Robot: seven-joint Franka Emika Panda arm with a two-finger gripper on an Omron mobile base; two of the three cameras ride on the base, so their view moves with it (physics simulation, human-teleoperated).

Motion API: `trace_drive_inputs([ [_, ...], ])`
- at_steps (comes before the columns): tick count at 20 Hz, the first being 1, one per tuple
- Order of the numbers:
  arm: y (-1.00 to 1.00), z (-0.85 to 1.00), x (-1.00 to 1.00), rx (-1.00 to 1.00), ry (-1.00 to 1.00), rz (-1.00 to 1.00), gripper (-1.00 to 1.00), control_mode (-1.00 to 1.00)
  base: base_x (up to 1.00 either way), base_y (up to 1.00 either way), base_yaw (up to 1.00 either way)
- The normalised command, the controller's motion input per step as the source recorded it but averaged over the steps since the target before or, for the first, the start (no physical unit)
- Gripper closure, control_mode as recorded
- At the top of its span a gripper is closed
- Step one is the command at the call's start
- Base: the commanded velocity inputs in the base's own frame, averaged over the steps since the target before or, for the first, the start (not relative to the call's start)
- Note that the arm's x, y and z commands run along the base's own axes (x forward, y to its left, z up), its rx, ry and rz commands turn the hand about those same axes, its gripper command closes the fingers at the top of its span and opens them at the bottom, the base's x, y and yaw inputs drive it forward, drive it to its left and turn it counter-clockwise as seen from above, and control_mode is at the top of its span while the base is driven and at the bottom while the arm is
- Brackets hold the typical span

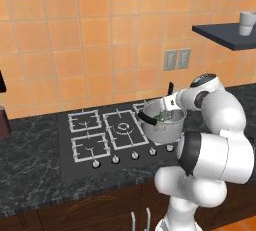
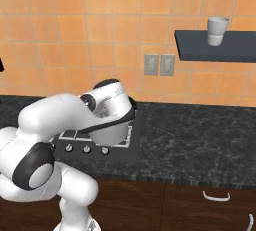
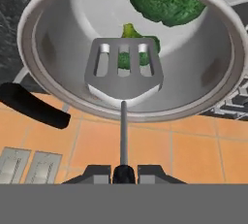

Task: Put the broccoli and broccoli in the pot. Retrieve the spatula and lightly stir the vegetables in the pot.

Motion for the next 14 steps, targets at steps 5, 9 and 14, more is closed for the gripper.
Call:
trace_drive_inputs([
  [5,0.11,-0.44,0.03,0.10,-0.13,0.00,1.00,-1.00,0.00,0.00,0.00],
  [9,0.06,-0.03,0.09,0.10,-0.17,0.00,1.00,-1.00,0.00,0.00,0.00],
  [14,0.04,0.23,0.08,0.03,-0.09,0.00,1.00,-1.00,0.00,0.00,0.00],
])
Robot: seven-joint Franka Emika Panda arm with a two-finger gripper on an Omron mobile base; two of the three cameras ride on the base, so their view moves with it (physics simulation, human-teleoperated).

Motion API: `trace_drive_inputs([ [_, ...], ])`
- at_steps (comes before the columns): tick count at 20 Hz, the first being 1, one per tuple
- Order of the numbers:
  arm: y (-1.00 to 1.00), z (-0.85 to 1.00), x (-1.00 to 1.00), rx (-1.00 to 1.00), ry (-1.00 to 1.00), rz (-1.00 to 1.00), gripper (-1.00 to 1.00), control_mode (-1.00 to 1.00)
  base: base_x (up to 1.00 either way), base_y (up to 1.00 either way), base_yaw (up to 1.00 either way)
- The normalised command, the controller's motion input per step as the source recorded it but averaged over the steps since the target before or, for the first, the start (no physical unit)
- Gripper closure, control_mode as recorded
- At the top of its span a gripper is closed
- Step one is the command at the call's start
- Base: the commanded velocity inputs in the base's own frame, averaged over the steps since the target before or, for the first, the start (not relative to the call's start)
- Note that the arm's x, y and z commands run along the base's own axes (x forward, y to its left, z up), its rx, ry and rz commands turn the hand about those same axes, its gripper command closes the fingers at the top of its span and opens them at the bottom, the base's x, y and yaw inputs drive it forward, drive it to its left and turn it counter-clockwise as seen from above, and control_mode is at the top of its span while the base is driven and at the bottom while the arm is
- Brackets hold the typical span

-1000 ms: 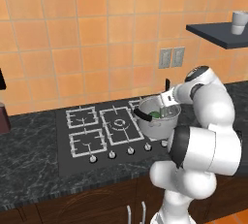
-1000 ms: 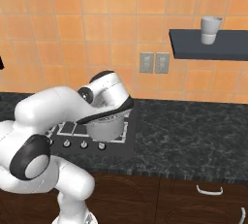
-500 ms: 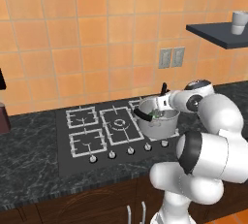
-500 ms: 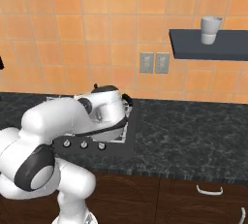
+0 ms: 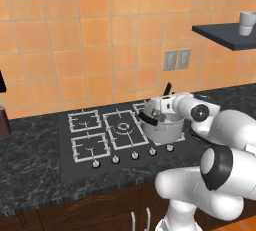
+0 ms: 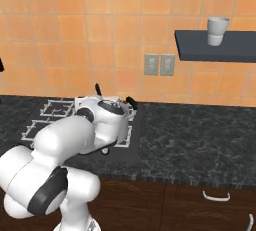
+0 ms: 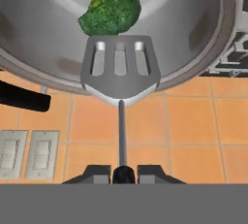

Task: Put the broccoli and broccoli in the pot. Retrieve the spatula and lightly stir the vegetables in the pot.

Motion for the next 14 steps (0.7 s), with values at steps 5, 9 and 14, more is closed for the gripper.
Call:
trace_drive_inputs([
  [5,-0.11,0.68,-0.40,-0.05,0.02,-0.02,1.00,-1.00,0.00,0.00,0.00],
  [9,-0.05,0.44,-0.45,-0.17,0.21,-0.02,1.00,-1.00,0.00,0.00,0.00],
  [14,-0.05,0.35,-0.37,-0.32,0.51,-0.03,1.00,-1.00,0.00,0.00,0.00],
])
